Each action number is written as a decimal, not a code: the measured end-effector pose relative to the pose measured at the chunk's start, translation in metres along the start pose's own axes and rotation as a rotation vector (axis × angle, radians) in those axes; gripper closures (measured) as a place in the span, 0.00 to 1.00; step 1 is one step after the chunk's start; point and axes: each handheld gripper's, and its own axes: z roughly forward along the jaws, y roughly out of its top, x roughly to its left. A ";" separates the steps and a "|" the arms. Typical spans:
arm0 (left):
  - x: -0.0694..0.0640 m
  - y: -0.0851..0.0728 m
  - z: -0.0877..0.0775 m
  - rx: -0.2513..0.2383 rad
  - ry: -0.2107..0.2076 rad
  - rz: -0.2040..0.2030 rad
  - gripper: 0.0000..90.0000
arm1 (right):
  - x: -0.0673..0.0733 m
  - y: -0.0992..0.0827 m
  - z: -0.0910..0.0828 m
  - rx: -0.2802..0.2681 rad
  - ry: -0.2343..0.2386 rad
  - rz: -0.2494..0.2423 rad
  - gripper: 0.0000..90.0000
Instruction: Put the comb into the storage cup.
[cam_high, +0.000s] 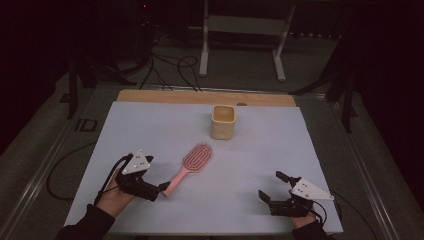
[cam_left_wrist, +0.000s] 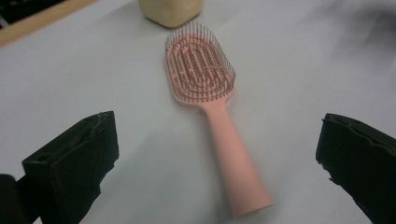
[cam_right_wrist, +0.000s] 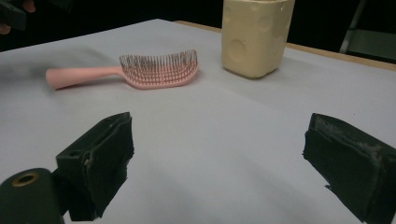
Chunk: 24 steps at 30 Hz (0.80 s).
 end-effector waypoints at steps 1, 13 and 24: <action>-0.001 0.001 0.002 0.008 -0.002 0.007 0.00 | 0.000 0.000 0.000 0.000 -0.001 -0.001 0.09; -0.003 0.011 0.021 0.116 -0.022 0.033 0.00 | 0.000 0.000 0.001 0.001 0.001 -0.002 0.09; -0.005 0.022 0.039 0.195 0.002 0.058 0.00 | 0.000 0.000 0.001 0.004 0.000 -0.004 0.09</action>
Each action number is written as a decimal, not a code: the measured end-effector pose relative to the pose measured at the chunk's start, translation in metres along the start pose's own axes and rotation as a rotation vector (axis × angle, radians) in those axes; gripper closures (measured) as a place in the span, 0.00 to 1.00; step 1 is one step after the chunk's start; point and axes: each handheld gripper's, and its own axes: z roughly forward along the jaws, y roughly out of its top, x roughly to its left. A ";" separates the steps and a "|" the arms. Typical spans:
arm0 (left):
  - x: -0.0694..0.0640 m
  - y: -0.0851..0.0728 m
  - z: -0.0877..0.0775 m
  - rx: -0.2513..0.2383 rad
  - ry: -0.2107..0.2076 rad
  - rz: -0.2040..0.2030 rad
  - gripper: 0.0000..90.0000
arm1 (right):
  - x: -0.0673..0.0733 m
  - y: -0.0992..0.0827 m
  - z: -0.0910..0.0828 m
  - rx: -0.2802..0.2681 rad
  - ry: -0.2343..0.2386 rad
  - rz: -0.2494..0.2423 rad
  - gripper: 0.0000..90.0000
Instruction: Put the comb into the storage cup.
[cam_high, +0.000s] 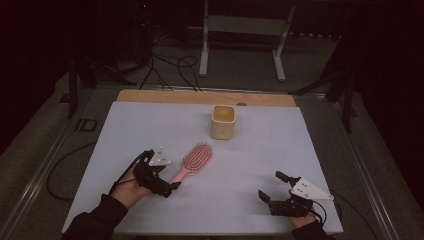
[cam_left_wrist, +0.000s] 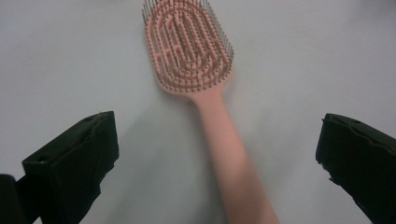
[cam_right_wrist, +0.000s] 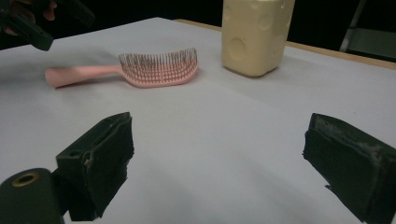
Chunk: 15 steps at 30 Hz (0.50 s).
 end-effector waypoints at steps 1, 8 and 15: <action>-0.001 0.001 0.001 0.003 -0.005 -0.003 0.00 | 0.000 0.000 0.000 -0.001 0.001 0.001 0.09; 0.001 0.009 0.007 0.030 -0.003 -0.032 0.00 | 0.000 0.000 0.000 0.000 0.002 0.003 0.09; 0.001 0.016 0.012 0.082 -0.010 -0.065 0.00 | 0.000 0.000 0.000 0.003 0.002 0.004 0.09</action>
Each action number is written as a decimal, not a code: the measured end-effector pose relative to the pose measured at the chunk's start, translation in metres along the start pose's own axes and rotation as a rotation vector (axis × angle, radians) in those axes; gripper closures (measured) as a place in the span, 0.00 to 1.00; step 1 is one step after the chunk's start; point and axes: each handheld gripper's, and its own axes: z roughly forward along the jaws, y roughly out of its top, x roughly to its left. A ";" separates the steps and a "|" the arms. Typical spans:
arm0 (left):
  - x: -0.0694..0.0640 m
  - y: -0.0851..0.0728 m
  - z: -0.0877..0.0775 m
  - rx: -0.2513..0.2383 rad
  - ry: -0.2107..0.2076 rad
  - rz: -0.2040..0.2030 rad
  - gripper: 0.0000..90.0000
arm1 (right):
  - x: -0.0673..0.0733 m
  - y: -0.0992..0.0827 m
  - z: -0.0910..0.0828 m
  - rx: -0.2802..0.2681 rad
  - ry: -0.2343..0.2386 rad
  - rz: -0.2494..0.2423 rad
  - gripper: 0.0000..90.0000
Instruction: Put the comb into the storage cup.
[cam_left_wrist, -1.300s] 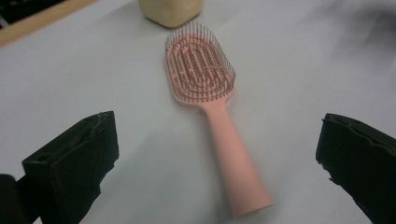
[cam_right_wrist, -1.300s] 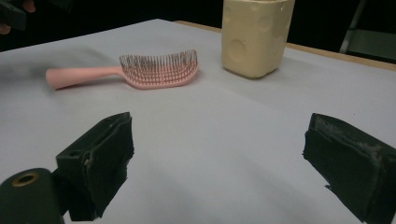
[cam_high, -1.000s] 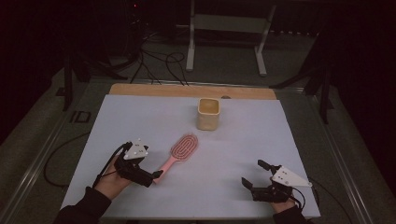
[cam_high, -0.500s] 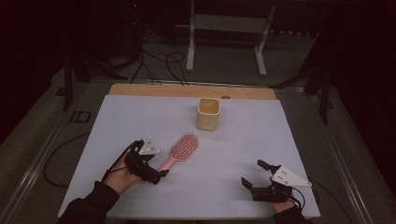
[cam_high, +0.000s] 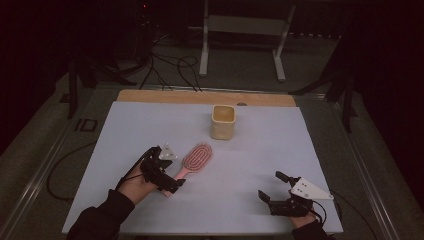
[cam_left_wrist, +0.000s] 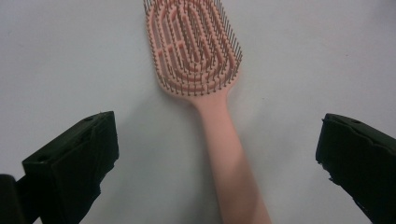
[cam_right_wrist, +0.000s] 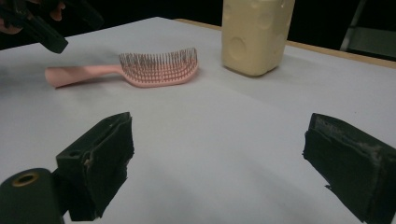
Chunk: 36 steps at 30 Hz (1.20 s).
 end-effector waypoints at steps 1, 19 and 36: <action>0.000 0.001 0.001 0.008 0.004 -0.002 0.00 | 0.000 0.000 0.000 0.001 0.000 -0.001 0.09; -0.002 0.021 0.021 0.194 -0.010 -0.082 0.00 | 0.000 0.000 0.000 0.000 0.001 -0.001 0.09; 0.009 0.031 0.034 0.263 -0.052 -0.237 0.10 | 0.000 0.000 0.001 0.003 0.002 -0.003 0.09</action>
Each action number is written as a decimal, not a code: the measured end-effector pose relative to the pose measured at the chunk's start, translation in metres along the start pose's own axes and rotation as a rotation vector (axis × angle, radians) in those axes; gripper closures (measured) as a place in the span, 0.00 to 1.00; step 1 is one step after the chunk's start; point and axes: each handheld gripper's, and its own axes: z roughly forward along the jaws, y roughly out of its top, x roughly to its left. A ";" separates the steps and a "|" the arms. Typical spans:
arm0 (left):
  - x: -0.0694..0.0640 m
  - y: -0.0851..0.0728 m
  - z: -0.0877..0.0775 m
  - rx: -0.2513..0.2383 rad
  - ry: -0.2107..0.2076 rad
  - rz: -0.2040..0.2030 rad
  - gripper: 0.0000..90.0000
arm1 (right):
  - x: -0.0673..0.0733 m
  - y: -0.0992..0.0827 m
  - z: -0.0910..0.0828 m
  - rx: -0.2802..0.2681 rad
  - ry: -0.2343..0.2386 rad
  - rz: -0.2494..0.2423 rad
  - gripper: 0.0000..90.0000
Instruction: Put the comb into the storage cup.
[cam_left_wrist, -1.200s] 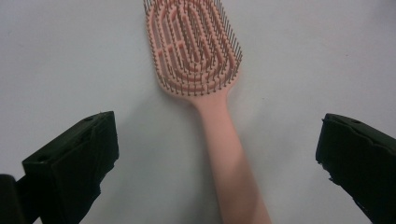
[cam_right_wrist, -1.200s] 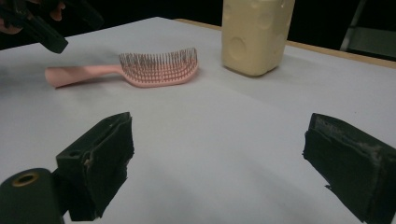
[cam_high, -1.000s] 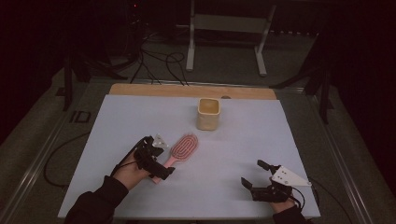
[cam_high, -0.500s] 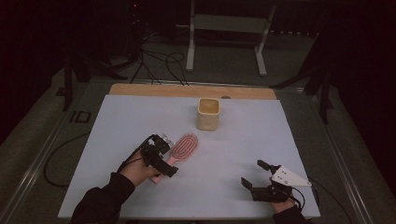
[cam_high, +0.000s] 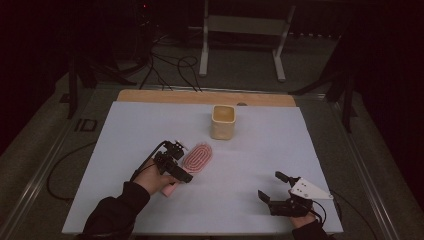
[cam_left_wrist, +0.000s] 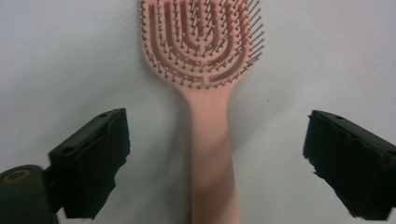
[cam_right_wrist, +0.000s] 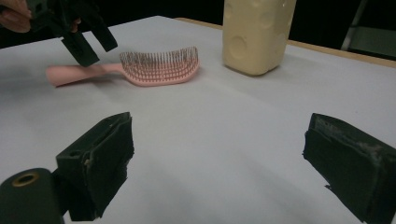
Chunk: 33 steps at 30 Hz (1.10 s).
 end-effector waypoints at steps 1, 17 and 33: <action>0.001 0.000 0.000 0.001 -0.003 -0.006 0.13 | 0.000 0.000 0.000 0.002 0.000 0.001 0.09; 0.001 0.007 0.011 0.079 -0.007 -0.011 0.45 | 0.000 0.000 0.000 0.003 0.000 0.002 0.09; 0.002 0.011 0.022 0.126 0.002 -0.010 0.68 | 0.000 0.000 0.000 0.005 -0.003 0.000 0.09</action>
